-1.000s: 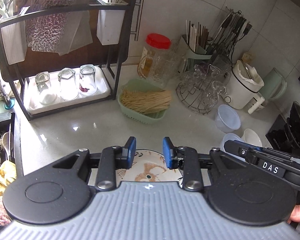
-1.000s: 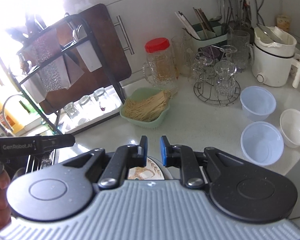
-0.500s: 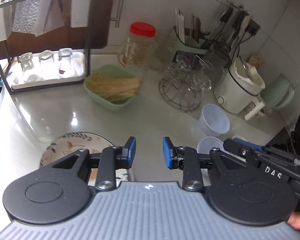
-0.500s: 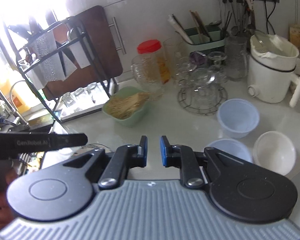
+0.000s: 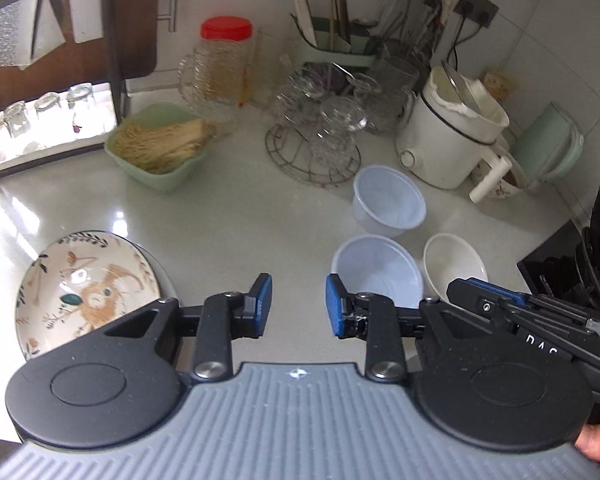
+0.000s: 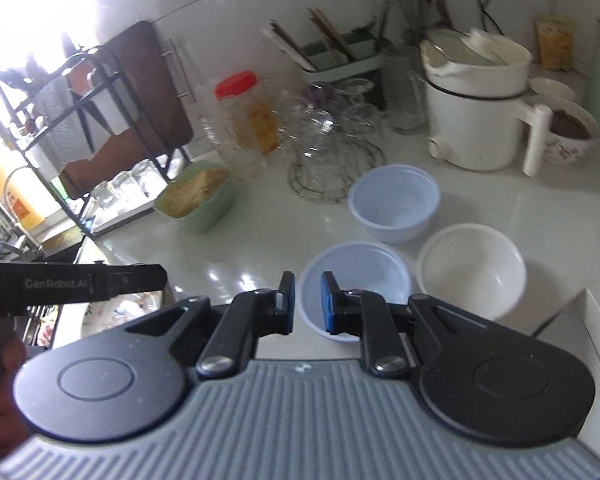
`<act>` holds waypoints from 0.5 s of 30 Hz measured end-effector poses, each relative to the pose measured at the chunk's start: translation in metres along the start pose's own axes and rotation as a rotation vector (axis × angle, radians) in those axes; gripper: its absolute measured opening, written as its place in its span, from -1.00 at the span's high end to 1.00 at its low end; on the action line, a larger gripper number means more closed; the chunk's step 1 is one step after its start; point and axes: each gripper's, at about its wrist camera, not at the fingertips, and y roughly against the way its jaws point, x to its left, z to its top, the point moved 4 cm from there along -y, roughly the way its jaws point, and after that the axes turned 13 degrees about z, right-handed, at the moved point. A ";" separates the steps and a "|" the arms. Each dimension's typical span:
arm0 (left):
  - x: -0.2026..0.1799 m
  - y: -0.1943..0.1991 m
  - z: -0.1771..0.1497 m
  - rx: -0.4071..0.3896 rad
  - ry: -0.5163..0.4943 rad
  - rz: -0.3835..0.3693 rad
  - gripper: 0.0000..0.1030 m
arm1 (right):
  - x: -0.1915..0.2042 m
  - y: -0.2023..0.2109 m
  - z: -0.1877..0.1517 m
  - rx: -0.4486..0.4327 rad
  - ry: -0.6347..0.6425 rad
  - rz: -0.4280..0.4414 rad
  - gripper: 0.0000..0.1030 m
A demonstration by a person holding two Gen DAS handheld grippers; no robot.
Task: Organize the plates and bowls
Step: 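Move both open grippers to the rim of a light blue bowl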
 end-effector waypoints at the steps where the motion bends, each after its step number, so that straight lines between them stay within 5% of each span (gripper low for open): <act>1: -0.004 -0.002 -0.002 0.004 -0.005 -0.004 0.34 | -0.004 0.002 -0.002 -0.003 -0.003 -0.005 0.66; 13: -0.040 -0.033 -0.021 0.065 -0.069 0.001 0.34 | -0.046 0.015 -0.020 -0.033 -0.044 -0.066 0.65; 15: -0.043 -0.038 -0.021 0.071 -0.080 0.005 0.31 | -0.052 0.015 -0.022 -0.033 -0.060 -0.079 0.51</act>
